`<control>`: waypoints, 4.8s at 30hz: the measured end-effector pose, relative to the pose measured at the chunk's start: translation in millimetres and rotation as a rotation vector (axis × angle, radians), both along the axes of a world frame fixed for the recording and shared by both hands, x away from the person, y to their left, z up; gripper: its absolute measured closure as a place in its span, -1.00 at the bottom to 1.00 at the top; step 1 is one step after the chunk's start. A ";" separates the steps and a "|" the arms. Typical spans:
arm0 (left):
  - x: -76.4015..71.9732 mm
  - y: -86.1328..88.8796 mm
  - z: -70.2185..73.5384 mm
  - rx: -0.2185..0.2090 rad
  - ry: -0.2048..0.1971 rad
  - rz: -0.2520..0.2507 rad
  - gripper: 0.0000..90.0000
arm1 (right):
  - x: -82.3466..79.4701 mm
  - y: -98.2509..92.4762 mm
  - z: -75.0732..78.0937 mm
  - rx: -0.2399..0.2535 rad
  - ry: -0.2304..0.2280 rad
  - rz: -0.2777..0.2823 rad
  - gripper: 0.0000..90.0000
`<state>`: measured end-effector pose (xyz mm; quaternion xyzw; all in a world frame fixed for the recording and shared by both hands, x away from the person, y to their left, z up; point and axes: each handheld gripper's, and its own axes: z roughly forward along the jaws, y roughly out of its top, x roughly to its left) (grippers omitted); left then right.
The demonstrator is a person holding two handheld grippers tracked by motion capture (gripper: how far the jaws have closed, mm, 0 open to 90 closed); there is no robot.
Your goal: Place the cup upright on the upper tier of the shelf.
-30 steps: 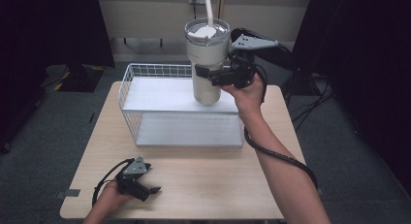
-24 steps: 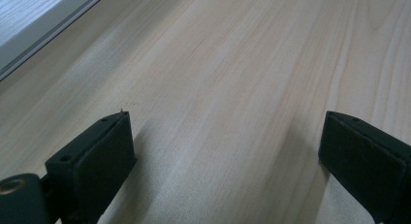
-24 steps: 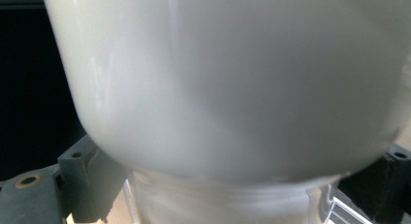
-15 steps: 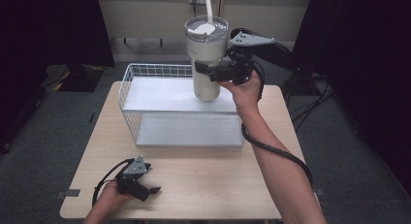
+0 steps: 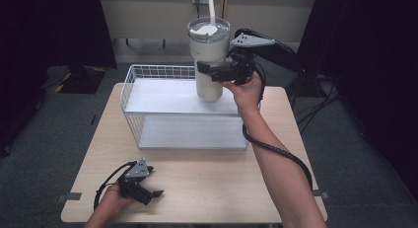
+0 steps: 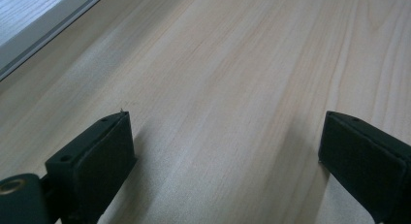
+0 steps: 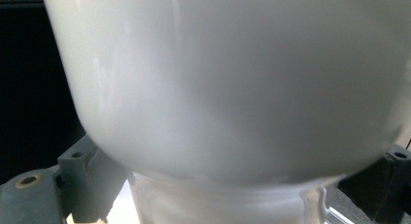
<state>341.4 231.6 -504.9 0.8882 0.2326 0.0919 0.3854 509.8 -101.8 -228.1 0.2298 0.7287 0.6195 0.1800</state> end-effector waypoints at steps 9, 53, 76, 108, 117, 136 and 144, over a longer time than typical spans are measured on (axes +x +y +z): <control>0.0 0.0 0.0 0.000 0.000 0.000 -0.89 | 4.9 5.3 -4.6 0.004 0.008 -0.002 -0.80; -0.1 -0.2 -0.3 -0.002 -0.002 0.001 -0.89 | 19.4 3.5 -27.6 -0.008 0.011 -0.078 -0.80; -0.1 -0.2 -0.3 -0.002 -0.002 0.001 -0.89 | 14.1 -4.0 -30.0 -0.021 0.009 -0.073 -0.80; 0.0 -0.3 -0.3 0.000 -0.002 -0.001 -0.90 | 10.4 -6.5 -36.5 -0.047 0.051 -0.087 -0.80; 0.0 -0.3 -0.2 0.000 -0.001 -0.002 -0.90 | 7.0 -7.6 -39.6 -0.063 0.058 -0.100 -0.79; 0.1 -0.4 -0.4 -0.001 -0.003 -0.001 -0.90 | -10.0 -25.3 -42.8 -0.071 0.053 -0.071 -0.75; 0.0 -0.4 -0.5 -0.001 -0.003 -0.001 -0.90 | -22.4 -31.7 -43.2 -0.066 0.054 -0.035 -0.75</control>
